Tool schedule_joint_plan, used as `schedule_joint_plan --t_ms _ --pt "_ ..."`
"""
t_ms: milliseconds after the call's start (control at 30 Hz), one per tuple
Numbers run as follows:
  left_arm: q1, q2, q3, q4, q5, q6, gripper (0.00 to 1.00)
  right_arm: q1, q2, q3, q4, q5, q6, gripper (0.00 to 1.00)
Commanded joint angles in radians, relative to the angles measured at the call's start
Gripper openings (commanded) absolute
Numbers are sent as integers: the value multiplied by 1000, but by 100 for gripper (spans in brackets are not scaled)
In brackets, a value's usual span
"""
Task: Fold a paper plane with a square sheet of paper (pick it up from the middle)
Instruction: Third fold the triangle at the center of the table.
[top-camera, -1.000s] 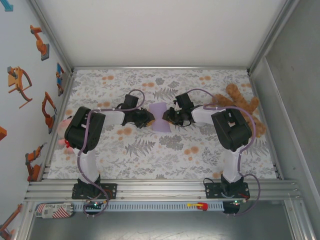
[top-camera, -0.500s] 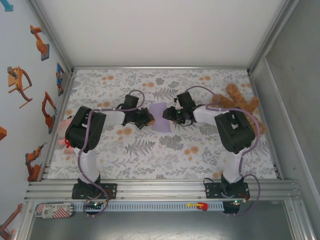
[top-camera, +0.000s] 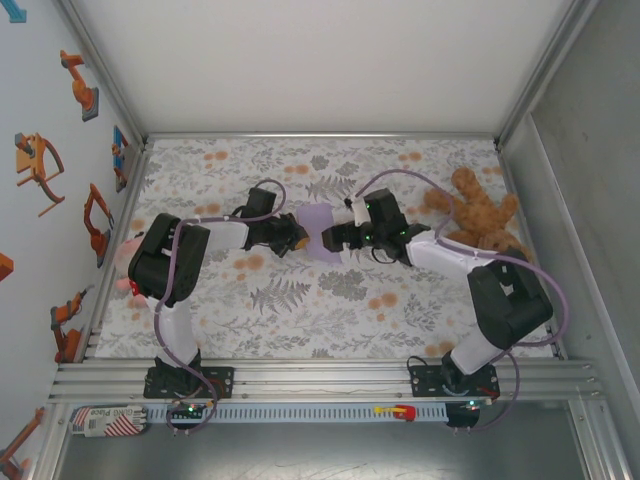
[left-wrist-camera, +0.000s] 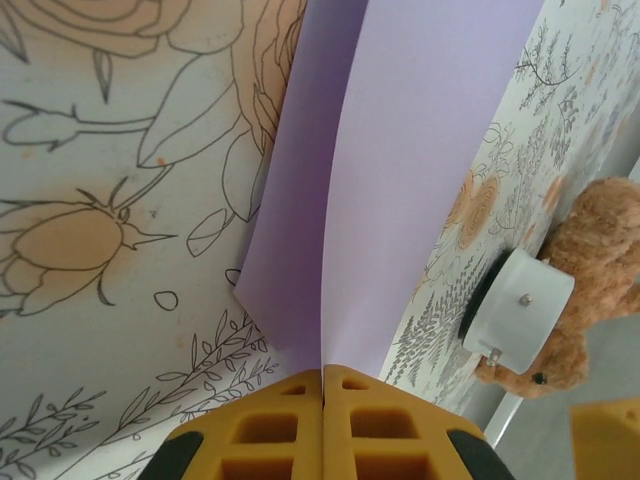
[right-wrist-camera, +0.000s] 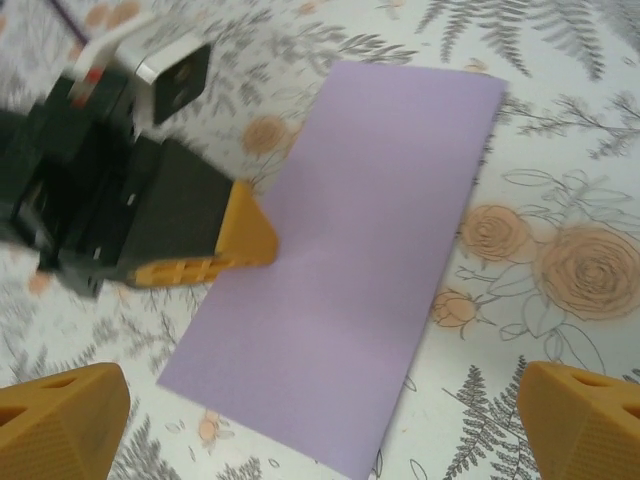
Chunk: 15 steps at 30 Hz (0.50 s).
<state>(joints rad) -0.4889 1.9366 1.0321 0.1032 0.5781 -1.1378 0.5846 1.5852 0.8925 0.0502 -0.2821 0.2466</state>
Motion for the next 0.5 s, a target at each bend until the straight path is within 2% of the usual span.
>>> schedule_joint_plan --t_ms 0,67,133,267,333,467 --pt "10 -30 9 -31 25 -53 0 57 -26 -35 49 66 -207 93" --pt "11 -29 25 -67 23 -42 0 87 -13 -47 69 59 -297 83" --pt "10 -31 31 -80 22 -36 0 117 2 -59 104 80 -359 80" --pt "10 -32 32 -89 21 -34 0 139 60 -41 120 71 -436 67" --pt "10 -32 31 -90 21 -36 0 143 93 -23 110 51 -474 63" --pt "9 -32 30 -89 22 -40 0 154 141 -18 135 42 -542 62"
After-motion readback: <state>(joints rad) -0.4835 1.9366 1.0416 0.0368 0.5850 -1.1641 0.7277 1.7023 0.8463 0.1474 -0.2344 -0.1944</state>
